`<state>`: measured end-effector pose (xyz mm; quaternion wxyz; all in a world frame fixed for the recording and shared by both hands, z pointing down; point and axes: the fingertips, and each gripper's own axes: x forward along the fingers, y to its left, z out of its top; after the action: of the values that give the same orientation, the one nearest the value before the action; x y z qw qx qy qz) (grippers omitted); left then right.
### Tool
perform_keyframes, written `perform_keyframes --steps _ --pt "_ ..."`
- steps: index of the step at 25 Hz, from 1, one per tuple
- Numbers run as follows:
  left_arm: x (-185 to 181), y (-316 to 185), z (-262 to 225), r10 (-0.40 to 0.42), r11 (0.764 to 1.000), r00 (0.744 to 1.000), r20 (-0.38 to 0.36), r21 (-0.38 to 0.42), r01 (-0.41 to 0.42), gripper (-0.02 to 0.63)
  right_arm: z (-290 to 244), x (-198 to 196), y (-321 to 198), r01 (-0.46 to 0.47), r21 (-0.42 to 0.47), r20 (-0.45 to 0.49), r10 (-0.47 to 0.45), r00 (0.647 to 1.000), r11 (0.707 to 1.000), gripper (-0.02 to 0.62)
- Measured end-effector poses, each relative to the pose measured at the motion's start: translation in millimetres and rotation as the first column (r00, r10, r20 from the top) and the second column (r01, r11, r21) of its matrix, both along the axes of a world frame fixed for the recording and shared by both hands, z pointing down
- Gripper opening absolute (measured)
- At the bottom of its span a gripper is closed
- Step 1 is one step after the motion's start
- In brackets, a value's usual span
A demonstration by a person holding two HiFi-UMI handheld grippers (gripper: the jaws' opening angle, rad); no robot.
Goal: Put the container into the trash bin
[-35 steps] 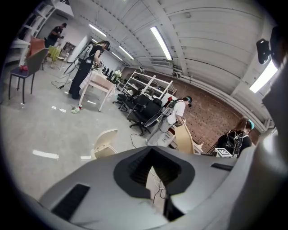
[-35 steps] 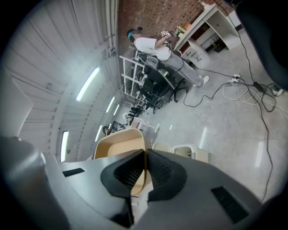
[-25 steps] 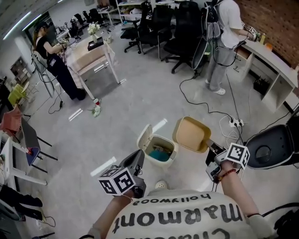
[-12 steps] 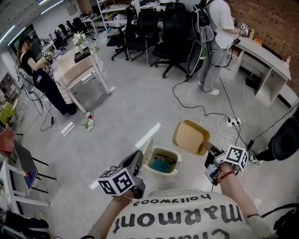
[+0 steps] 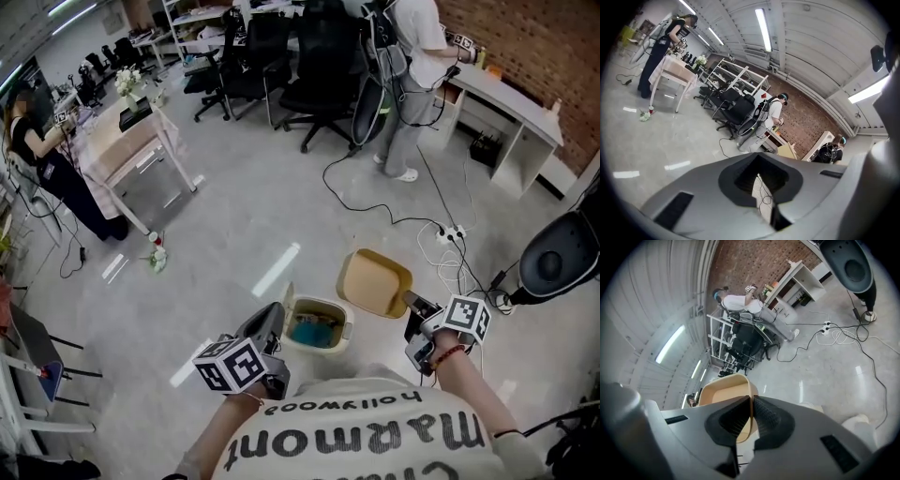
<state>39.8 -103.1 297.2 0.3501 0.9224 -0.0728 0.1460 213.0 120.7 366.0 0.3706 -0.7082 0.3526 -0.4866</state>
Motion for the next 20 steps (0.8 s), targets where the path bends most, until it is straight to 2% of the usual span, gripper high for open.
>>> perform_keyframes --steps 10,20 --pt "-12 8 35 -0.004 0.998 0.997 0.071 -0.064 0.009 -0.002 48 -21 -2 0.046 -0.078 0.114 -0.037 0.993 0.996 0.021" --pt "-26 -2 74 -0.084 0.991 0.983 0.164 -0.092 0.100 -0.002 76 -11 -60 0.226 -0.096 0.146 -0.211 0.966 0.969 0.021"
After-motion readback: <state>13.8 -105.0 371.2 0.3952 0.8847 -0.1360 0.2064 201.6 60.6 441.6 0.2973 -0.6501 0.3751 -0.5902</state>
